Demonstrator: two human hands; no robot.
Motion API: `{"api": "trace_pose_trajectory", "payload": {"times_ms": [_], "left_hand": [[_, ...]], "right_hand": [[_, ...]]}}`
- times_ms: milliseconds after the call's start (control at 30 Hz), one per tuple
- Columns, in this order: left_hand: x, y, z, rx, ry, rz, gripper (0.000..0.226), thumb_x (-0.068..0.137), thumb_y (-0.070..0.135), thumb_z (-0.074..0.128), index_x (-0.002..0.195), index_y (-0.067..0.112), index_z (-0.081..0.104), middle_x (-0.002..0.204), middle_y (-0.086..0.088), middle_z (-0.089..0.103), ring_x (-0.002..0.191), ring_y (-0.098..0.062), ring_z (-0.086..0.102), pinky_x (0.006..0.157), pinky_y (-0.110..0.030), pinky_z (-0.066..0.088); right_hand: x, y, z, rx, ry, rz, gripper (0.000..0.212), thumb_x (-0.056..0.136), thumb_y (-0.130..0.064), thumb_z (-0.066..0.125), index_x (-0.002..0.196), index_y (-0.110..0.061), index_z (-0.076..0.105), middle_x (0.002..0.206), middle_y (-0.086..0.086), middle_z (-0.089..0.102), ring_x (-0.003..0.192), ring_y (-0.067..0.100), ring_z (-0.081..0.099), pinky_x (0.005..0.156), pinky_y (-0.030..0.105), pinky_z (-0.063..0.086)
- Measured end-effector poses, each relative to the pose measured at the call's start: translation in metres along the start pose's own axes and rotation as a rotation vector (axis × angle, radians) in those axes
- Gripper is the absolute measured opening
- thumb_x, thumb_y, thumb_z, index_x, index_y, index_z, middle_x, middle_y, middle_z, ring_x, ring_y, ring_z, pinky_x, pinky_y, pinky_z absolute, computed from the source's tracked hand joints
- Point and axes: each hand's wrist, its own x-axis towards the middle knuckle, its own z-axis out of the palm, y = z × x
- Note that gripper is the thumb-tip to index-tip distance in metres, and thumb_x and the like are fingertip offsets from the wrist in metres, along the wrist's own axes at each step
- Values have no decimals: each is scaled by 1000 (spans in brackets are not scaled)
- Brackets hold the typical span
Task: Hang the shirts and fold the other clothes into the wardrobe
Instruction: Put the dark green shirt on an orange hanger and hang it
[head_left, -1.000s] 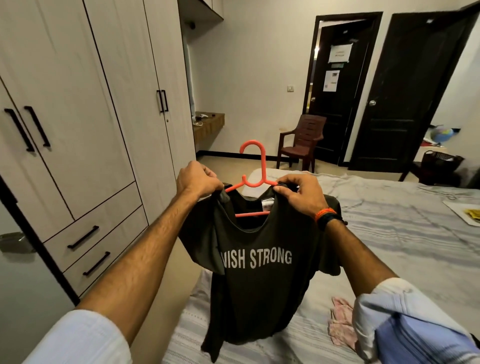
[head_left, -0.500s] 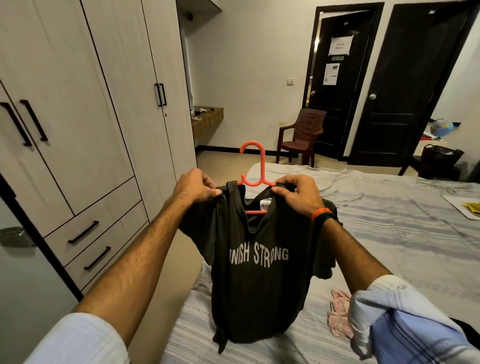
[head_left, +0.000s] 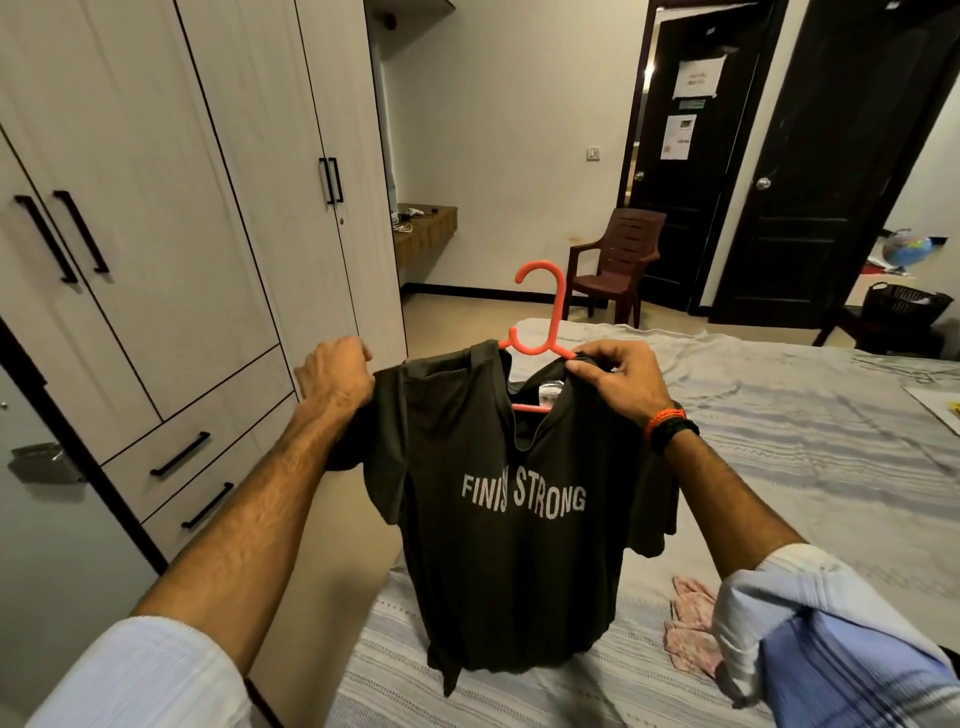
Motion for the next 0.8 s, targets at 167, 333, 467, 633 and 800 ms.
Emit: {"api": "trace_pose_trajectory", "payload": {"times_ms": [167,333,467,633,800], "left_hand": [[-4,21,5,-297,-260,159,19,88,24,71,105,15,68,97,1,65,95,-15,60,84,-28,46],[4,11,7,-289,-198,65,16,84,23,75,95,12,72,88,-2,68,88,-15,61,79,-30,46],[10,-6,3,-140,-94,-44,16,92,27,67,97,12,73,91,-6,70,86,-21,62,82,-38,49],[4,7,10,-229,-36,22,23,94,9,59,116,14,66,113,-2,67,108,-21,61,101,-41,47],[-6,31,14,-327,-235,238,24,95,31,60,108,14,70,101,0,67,98,-16,61,86,-31,47]], "right_hand": [[3,-2,9,-1,-13,11,19,87,-20,73,105,-16,74,96,-4,71,94,9,62,75,17,43],[4,-2,8,-14,-21,-19,19,86,-18,74,105,-15,74,92,-8,69,87,-1,59,73,14,41],[6,4,3,-4,17,-11,19,86,-20,75,104,-15,76,91,-7,71,87,0,61,76,18,45],[9,5,5,6,19,-7,19,86,-20,75,104,-14,75,94,-3,72,92,9,63,80,21,47],[10,4,13,-9,7,-22,19,85,-21,76,103,-16,76,93,-3,73,91,10,64,79,24,51]]}}
